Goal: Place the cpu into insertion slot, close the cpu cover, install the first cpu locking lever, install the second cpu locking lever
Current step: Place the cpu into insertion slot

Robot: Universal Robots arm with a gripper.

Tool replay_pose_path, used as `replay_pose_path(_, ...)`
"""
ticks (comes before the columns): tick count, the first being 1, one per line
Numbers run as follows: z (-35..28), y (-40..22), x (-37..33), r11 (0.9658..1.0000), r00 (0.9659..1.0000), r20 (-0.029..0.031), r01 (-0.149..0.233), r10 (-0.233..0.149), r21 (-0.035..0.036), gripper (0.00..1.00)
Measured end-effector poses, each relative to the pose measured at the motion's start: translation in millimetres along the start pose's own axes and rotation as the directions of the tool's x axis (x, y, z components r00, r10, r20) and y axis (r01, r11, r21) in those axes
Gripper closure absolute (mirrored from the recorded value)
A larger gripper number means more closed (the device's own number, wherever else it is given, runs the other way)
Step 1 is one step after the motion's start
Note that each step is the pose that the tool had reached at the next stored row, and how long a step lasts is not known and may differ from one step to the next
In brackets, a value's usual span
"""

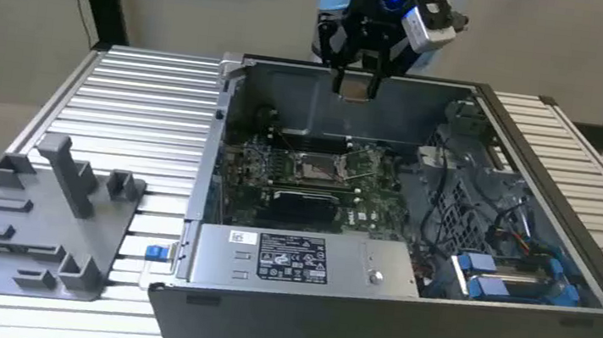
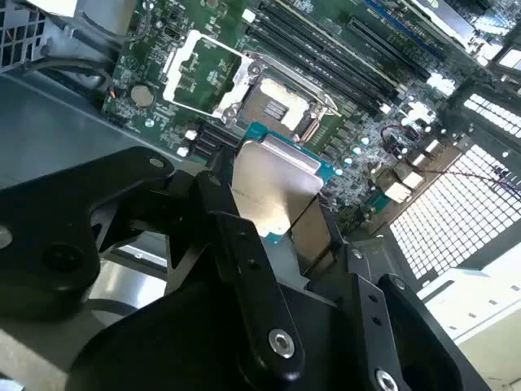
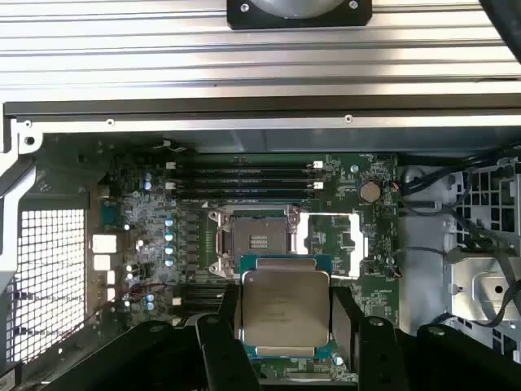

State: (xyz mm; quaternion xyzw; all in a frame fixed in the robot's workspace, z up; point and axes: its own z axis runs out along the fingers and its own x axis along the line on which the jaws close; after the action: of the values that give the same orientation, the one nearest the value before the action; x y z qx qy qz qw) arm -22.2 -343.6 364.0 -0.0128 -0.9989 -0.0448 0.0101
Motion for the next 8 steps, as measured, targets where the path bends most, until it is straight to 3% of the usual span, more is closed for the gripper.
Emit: replay_pose_path(8,0.0,0.0,0.1,1.0000,1.0000,-0.0001,0.000,0.000,0.0000,1.00)
